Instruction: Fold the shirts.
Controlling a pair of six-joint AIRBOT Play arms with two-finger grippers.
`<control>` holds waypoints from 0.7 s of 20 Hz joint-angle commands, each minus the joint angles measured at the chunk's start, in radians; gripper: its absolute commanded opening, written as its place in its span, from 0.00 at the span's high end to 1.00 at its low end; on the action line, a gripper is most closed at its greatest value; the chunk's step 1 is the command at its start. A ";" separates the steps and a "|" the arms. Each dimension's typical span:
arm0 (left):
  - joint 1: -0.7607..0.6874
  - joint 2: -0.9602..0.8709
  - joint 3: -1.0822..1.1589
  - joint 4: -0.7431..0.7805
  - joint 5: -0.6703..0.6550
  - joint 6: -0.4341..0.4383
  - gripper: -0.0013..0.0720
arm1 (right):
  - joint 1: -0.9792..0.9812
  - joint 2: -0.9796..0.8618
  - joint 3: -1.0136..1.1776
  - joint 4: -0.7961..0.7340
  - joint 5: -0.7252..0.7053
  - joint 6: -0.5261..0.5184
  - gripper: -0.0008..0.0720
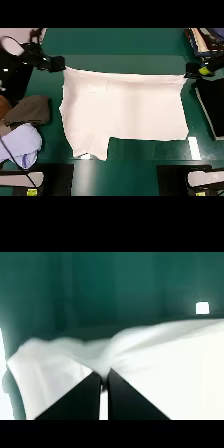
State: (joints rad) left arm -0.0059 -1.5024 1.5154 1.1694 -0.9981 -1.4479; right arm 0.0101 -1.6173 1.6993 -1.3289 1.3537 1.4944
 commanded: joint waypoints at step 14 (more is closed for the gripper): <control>0.000 -0.100 -0.190 0.035 -0.139 0.029 0.94 | 0.016 -0.046 -0.129 -0.008 0.025 -0.028 0.97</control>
State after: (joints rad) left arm -0.0059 -1.6012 1.4033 1.1992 -1.1488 -1.4117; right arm 0.0227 -1.7107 1.7061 -1.3380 1.4281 1.4662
